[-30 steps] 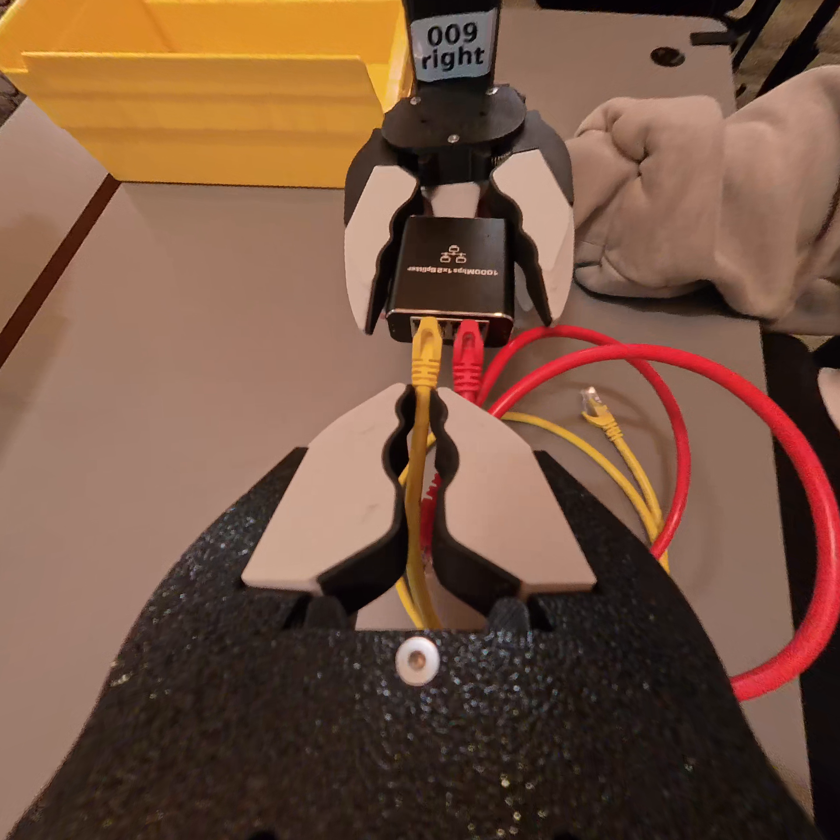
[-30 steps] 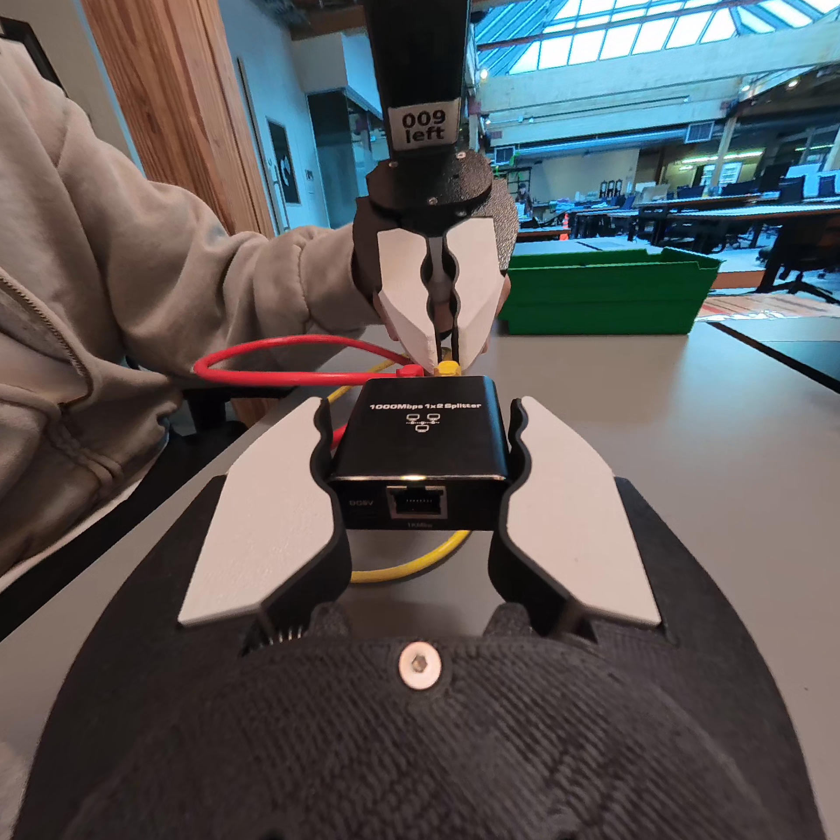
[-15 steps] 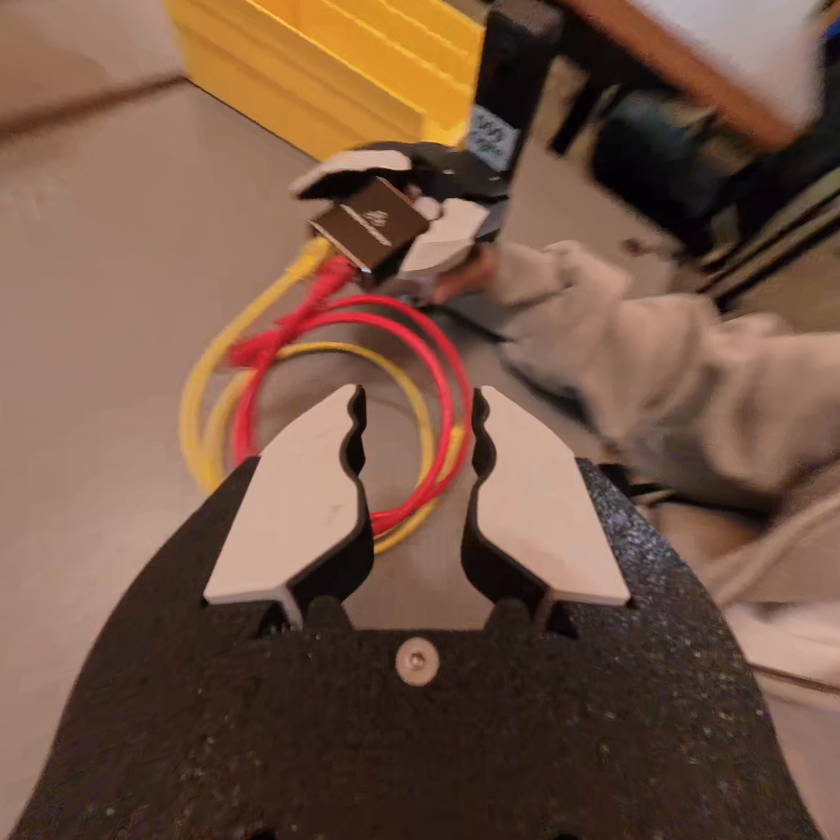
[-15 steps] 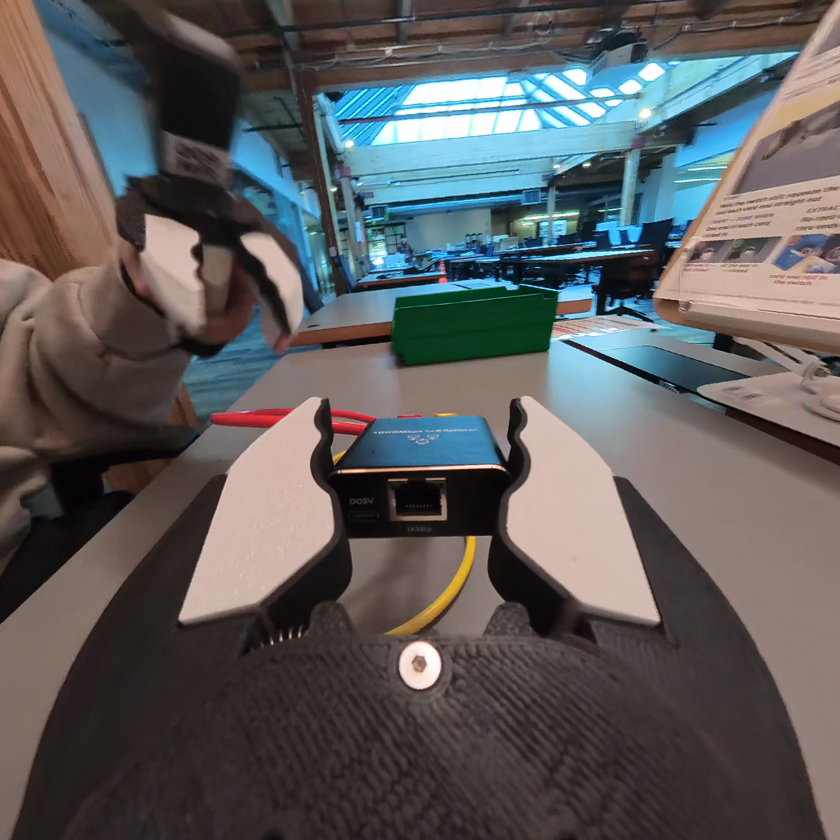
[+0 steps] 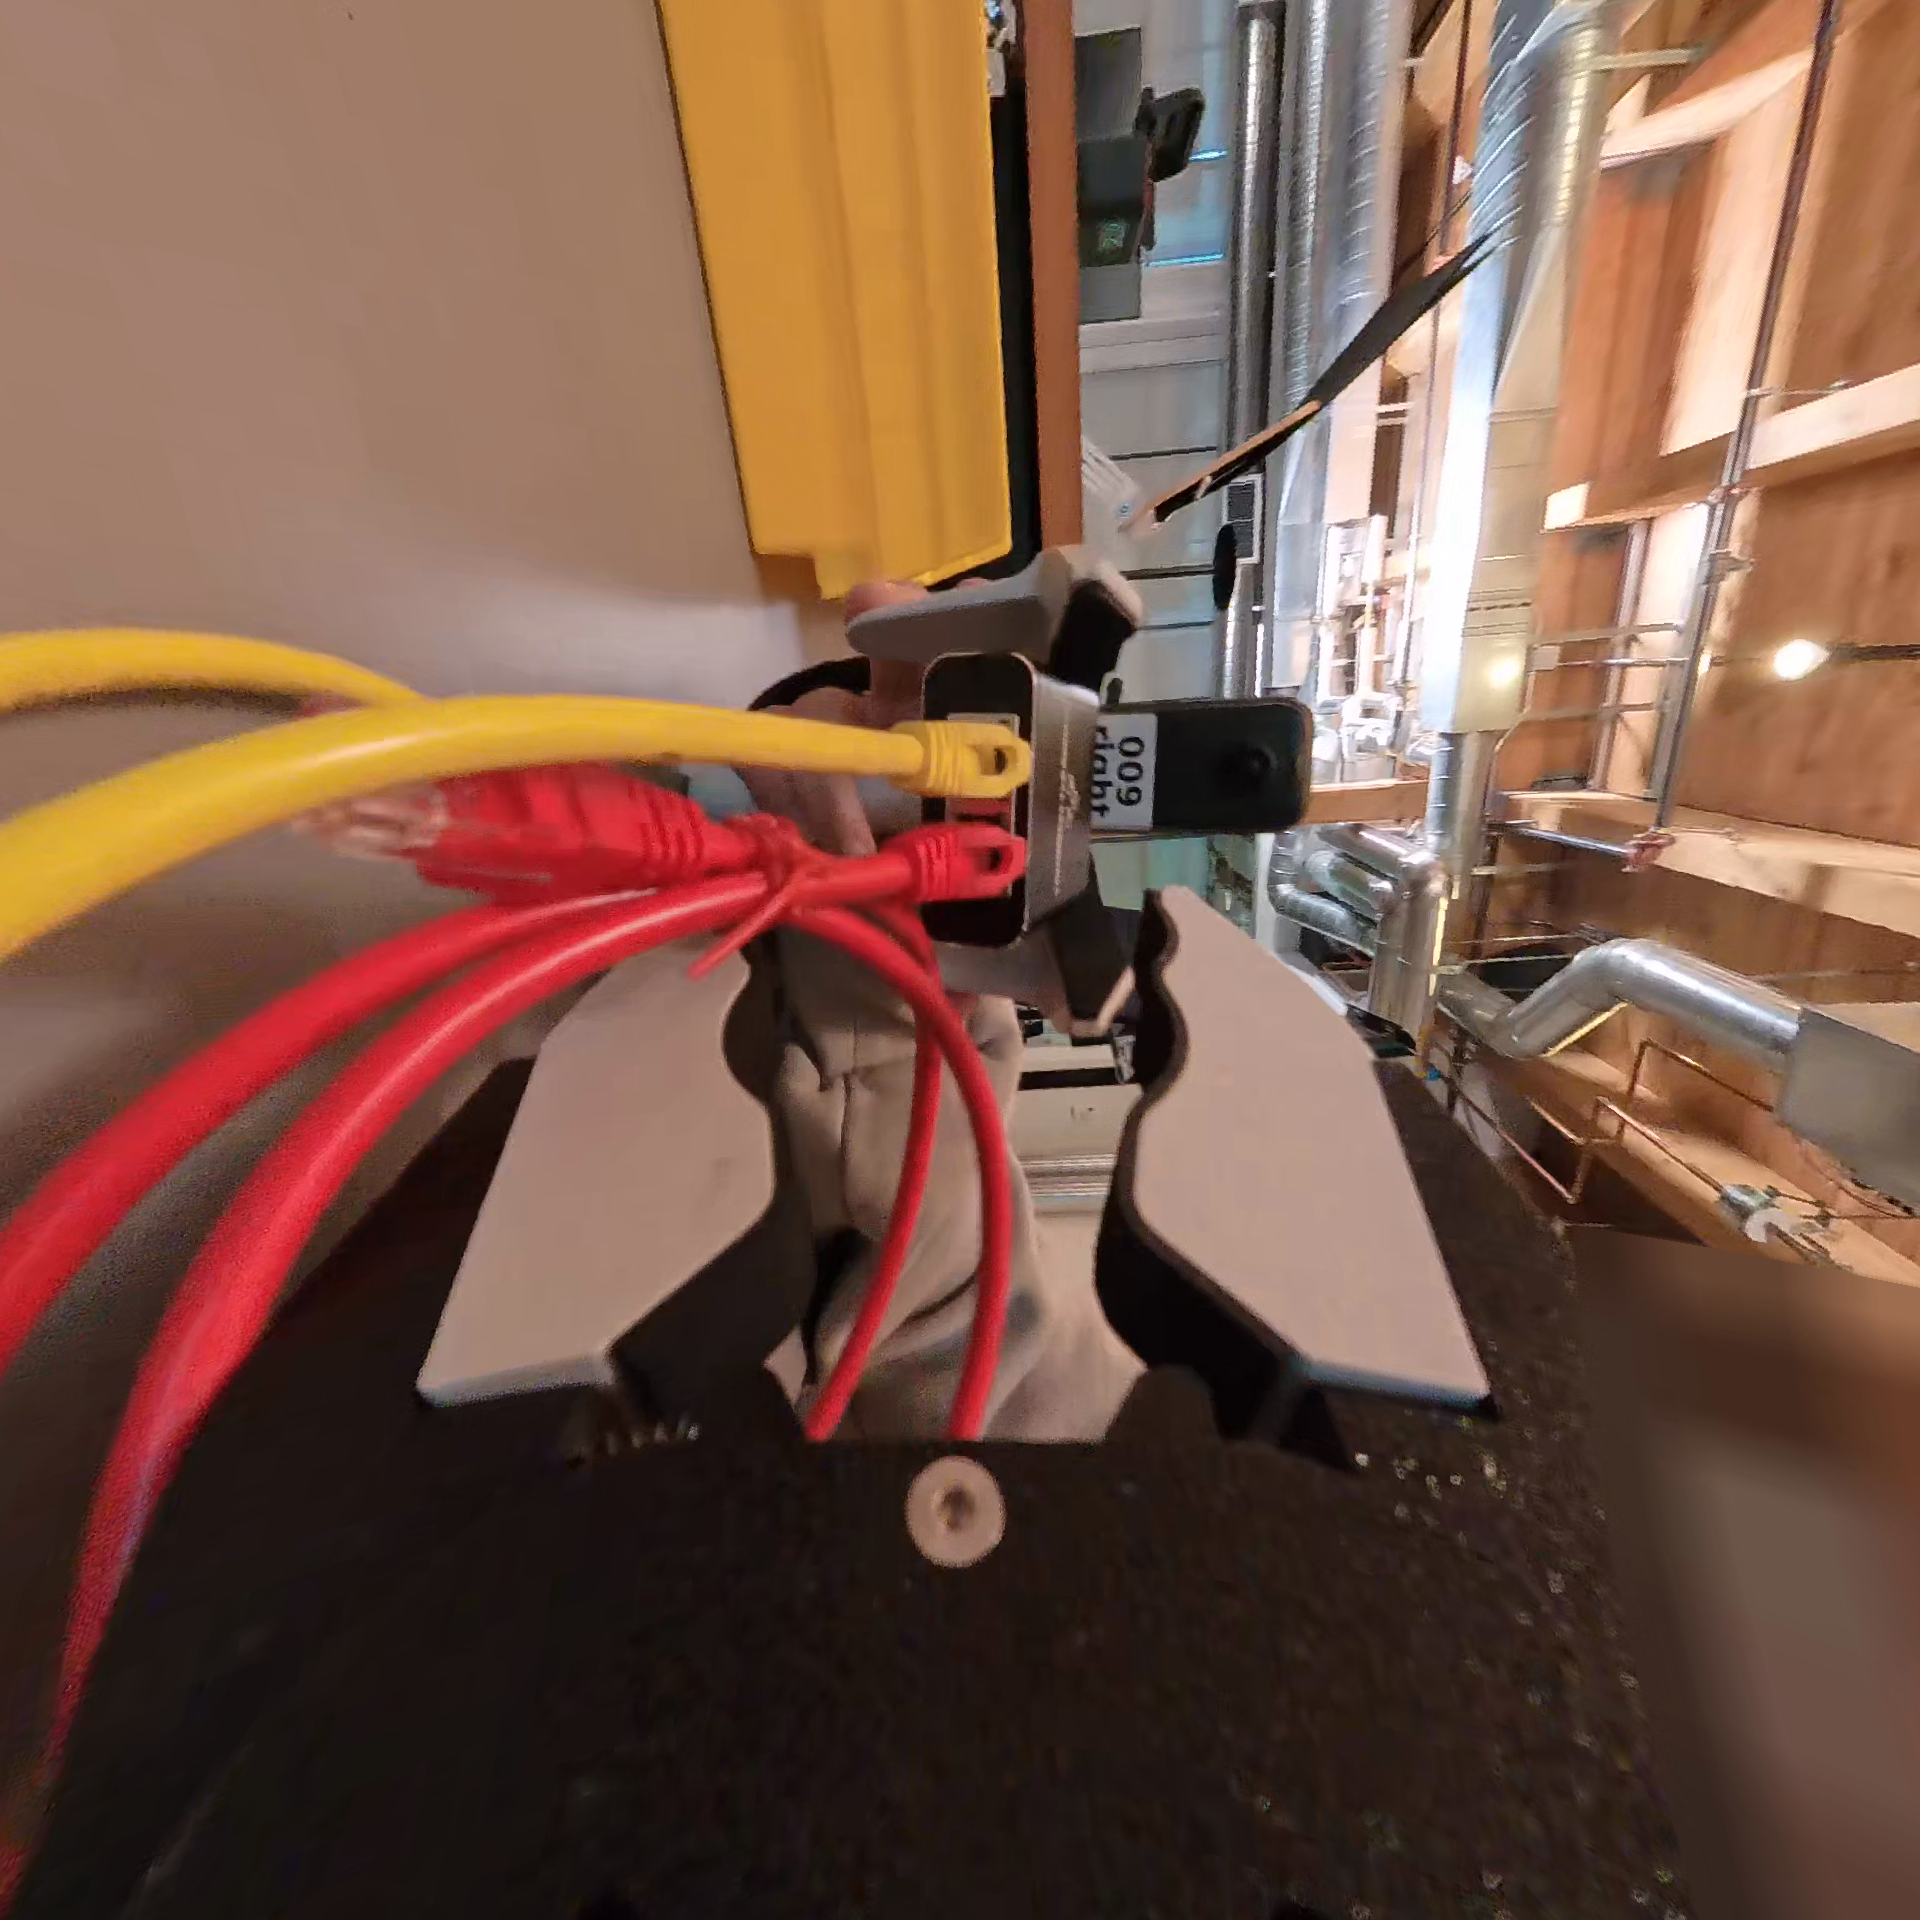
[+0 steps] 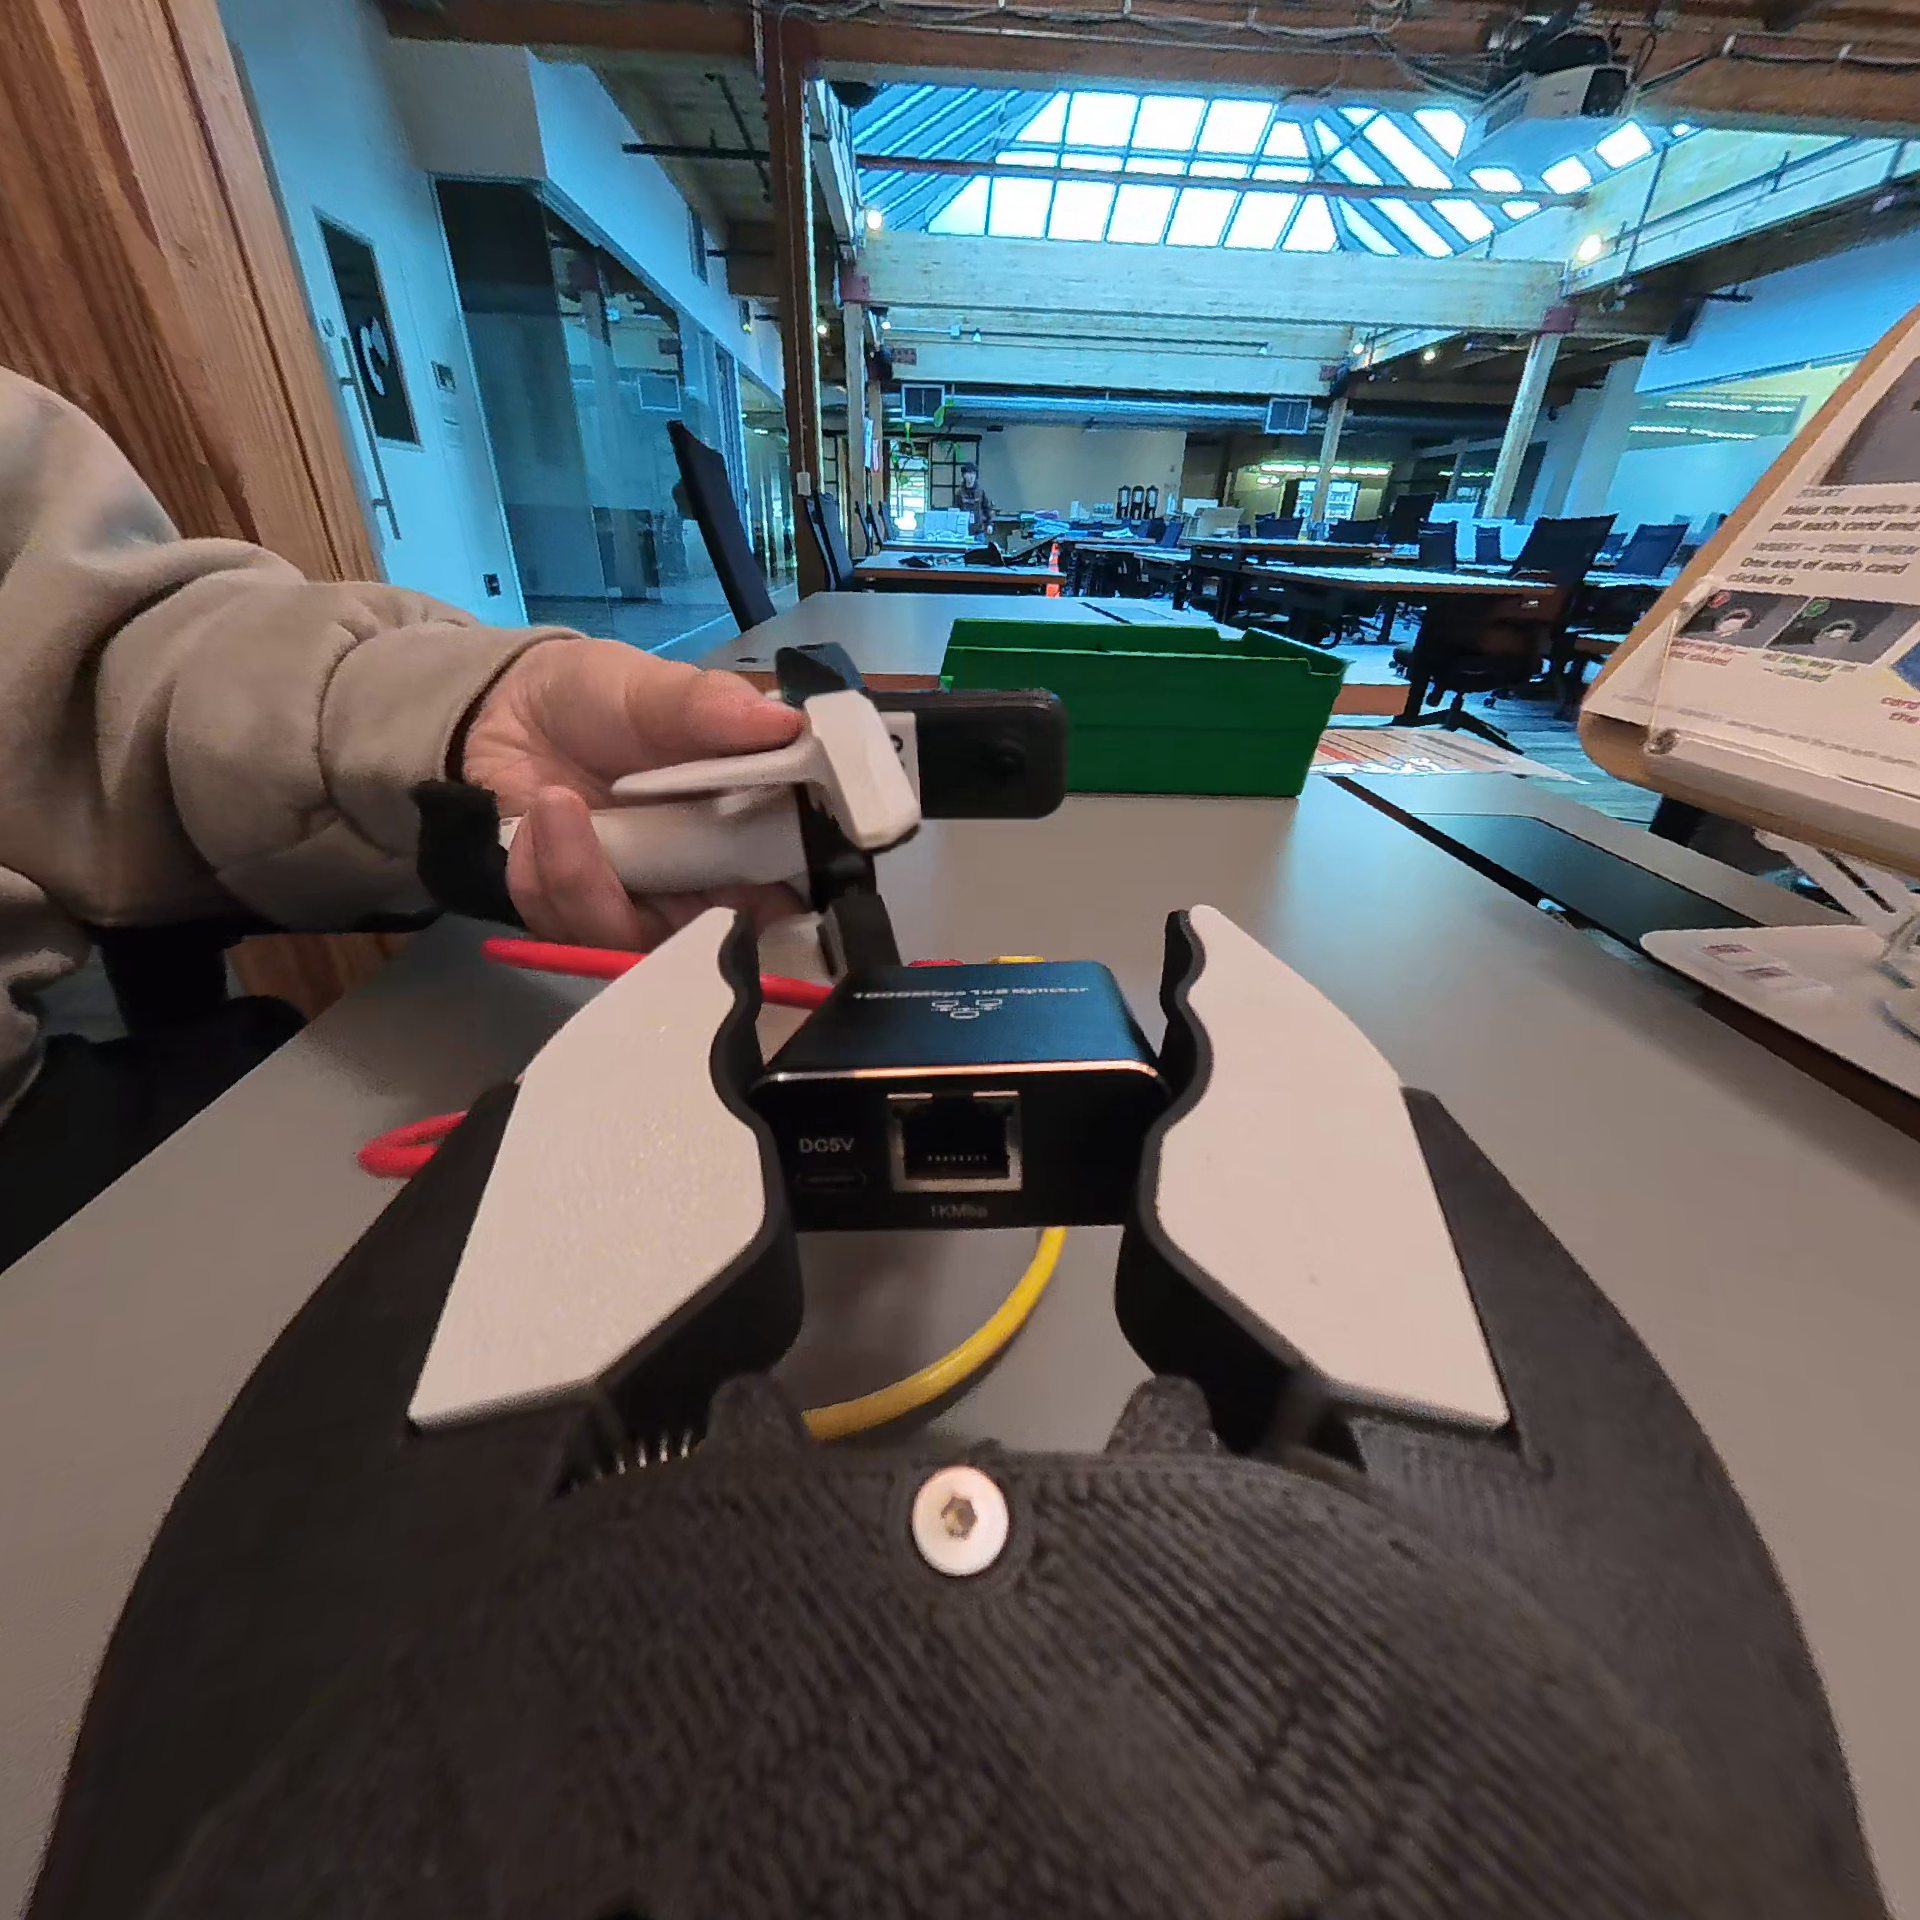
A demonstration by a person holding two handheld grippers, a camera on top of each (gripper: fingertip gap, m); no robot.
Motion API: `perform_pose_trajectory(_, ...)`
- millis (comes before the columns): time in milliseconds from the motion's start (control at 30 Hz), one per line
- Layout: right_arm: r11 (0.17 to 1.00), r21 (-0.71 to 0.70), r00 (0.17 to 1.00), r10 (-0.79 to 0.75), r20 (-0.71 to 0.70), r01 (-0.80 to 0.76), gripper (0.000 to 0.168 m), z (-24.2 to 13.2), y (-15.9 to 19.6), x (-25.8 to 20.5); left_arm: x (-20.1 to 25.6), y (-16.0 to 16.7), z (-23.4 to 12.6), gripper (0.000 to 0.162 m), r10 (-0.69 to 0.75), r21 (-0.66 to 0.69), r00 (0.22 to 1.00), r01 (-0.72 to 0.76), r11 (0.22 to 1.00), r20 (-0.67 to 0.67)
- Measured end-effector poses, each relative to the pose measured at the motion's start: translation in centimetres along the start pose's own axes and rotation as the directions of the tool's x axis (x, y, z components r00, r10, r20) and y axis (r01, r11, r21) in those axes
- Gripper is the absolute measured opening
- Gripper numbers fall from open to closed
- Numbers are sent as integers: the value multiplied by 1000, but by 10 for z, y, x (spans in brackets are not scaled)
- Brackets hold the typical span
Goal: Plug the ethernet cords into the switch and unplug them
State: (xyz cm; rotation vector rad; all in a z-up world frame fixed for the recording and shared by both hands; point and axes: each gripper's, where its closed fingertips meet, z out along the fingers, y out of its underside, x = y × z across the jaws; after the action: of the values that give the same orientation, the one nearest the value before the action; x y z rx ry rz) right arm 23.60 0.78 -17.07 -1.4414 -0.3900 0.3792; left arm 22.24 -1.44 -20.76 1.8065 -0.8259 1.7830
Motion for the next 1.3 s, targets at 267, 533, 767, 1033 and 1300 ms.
perform_pose_trajectory(267,999,39,1000,-25,7,24,75,-5,0,-5,6,6,30,30,-61,-46,991,56,997,-120)
perform_pose_trajectory(533,998,-59,997,19,73,-15,84,-14,14,-20,16,8,11,27,6,-217,988,-40,975,-156)
perform_pose_trajectory(767,890,-11,874,450,180,-456,78,-7,-14,-17,14,3,-42,24,325,-621,944,-222,752,56)
perform_pose_trajectory(1033,849,-173,808,529,259,-499,39,34,9,-53,17,21,-56,24,609,-929,792,-194,315,42)
perform_pose_trajectory(1300,863,-127,861,501,91,-489,27,18,17,-21,24,-13,-54,52,742,-897,657,-238,371,133)
